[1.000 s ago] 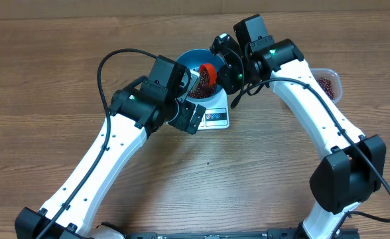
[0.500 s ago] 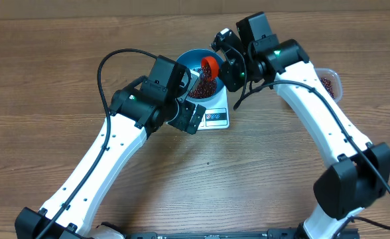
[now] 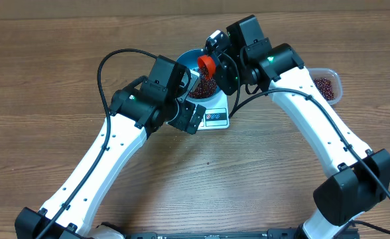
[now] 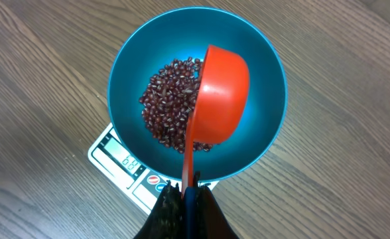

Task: Scoop item into bowl and weigh 150g on scale
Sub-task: 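Tilt the scoop with the right gripper to pour beans into the bowl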

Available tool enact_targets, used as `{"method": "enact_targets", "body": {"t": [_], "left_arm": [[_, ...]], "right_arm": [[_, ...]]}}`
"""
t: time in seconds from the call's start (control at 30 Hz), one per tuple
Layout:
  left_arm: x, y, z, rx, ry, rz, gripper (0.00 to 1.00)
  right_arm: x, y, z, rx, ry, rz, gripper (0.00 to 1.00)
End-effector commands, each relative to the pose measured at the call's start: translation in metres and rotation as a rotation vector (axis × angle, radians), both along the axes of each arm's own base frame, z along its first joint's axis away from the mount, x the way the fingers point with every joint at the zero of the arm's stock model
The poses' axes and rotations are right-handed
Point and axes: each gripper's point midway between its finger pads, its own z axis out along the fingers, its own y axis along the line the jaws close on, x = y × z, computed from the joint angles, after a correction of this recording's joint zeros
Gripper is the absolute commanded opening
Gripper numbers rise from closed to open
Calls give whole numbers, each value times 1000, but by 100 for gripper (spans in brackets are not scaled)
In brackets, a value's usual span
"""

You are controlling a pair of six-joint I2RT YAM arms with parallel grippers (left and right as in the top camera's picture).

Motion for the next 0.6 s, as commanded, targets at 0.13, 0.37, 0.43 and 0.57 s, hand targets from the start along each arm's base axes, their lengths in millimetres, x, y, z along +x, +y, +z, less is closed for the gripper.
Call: {"method": "enact_targets", "body": {"t": [0.13,0.37,0.43,0.57], "left_arm": [[-1,1,7,-19,-16,8,100],[-1,1,7,-19,-16,8,99],[-1,1,7,-18,-16,8,100],[-1,1,7,-19,-16,8,99]], "right_arm": [[-2,6,26,-95,-124,10,4],[-3,8,26,-142,-152,2,4],[-3,8,26,-142,-151,2,4],[-4,8,25,-145,-148,3,4]]}}
